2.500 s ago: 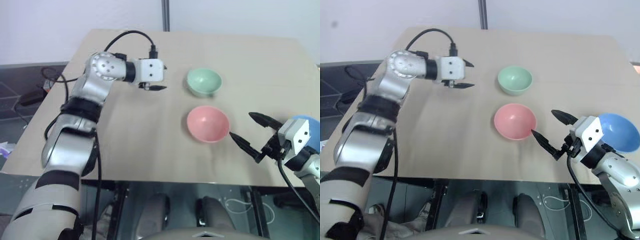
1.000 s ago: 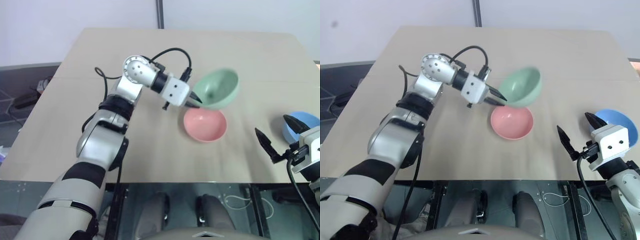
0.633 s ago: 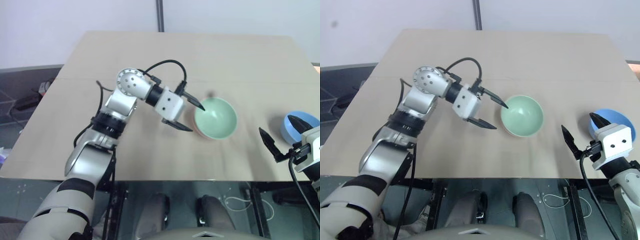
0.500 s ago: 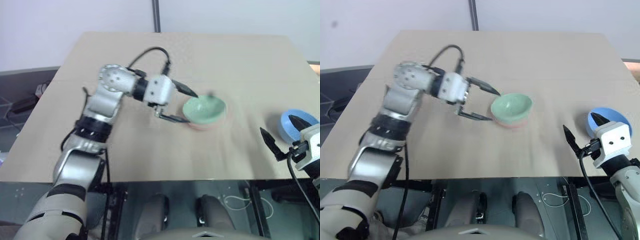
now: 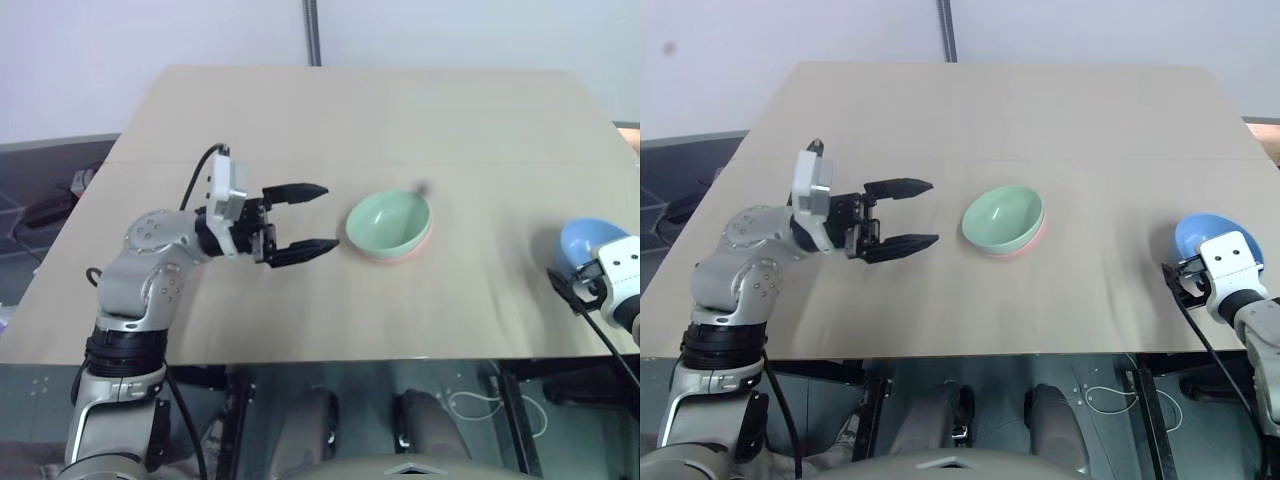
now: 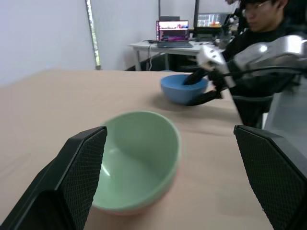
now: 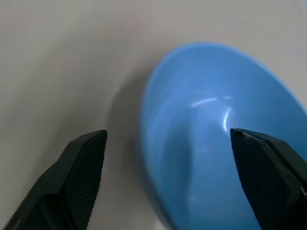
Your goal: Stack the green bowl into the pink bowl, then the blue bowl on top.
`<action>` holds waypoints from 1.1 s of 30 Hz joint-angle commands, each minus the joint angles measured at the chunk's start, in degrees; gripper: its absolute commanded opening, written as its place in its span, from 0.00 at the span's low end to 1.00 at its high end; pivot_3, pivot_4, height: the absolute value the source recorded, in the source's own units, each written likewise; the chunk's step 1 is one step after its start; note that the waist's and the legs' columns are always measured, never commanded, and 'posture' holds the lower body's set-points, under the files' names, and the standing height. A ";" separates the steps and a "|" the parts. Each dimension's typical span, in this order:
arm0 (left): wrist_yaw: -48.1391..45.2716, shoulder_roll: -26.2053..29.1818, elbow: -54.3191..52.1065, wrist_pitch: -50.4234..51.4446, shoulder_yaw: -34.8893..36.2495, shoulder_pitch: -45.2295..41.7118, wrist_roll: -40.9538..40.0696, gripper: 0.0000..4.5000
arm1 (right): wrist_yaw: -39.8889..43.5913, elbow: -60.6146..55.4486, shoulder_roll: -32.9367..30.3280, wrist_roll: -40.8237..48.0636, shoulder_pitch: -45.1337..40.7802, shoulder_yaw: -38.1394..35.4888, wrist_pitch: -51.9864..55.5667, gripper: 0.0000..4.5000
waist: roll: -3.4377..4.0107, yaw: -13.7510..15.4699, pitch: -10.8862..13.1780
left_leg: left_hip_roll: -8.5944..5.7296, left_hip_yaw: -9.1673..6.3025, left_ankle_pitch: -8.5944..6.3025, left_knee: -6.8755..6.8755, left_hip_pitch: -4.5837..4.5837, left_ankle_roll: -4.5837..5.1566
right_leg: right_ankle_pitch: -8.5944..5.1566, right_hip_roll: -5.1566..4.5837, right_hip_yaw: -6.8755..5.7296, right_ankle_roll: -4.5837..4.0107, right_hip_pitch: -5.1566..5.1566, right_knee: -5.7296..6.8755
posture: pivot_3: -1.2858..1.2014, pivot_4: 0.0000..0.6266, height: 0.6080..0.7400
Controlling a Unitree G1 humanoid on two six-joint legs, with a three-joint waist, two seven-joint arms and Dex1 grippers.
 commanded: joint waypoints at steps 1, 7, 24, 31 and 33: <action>-1.12 2.10 -4.14 1.17 3.28 0.83 -4.04 1.00 | 1.03 2.84 -1.62 -0.77 -2.15 0.05 -0.47 0.60 | 0.00 0.21 0.00 | 0.00 -0.01 0.00 0.00 0.00 0.00 | 0.00 -0.02 -0.01 0.00 0.01 0.00 | 0.52 0.24 1.00; -0.68 3.21 -5.62 1.29 3.62 2.44 -4.68 1.00 | 1.66 4.74 -2.42 -2.27 -3.79 1.52 -2.03 0.01 | 0.00 0.21 0.00 | -0.01 0.00 -0.01 0.00 0.00 0.01 | 0.00 -0.02 0.00 0.00 0.02 -0.01 | 0.52 0.24 1.00; 1.08 2.21 -4.16 -1.75 2.74 4.38 -1.59 1.00 | 10.35 -19.26 5.64 10.46 -22.15 21.83 2.23 0.01 | 0.00 0.58 0.05 | -0.01 -0.09 -0.02 -0.03 -0.08 0.01 | 0.00 -0.10 -0.12 -0.01 -0.03 -0.10 | 0.52 0.24 1.00; 2.40 2.67 -6.51 -1.49 3.99 7.29 -2.40 1.00 | 12.58 -12.87 6.82 6.31 -23.10 29.65 -1.25 0.46 | 0.00 0.44 0.06 | -0.04 -0.07 -0.02 -0.05 -0.09 0.02 | 0.00 -0.15 -0.12 -0.01 -0.06 -0.11 | 0.52 0.24 1.00; 3.08 2.81 -7.07 -1.38 4.45 8.07 -2.57 1.00 | 12.29 -12.83 7.12 5.89 -24.03 29.57 -1.38 0.67 | 0.00 0.28 0.06 | -0.03 -0.08 -0.03 -0.05 -0.08 0.02 | 0.00 -0.14 -0.13 -0.01 -0.06 -0.11 | 0.52 0.24 1.00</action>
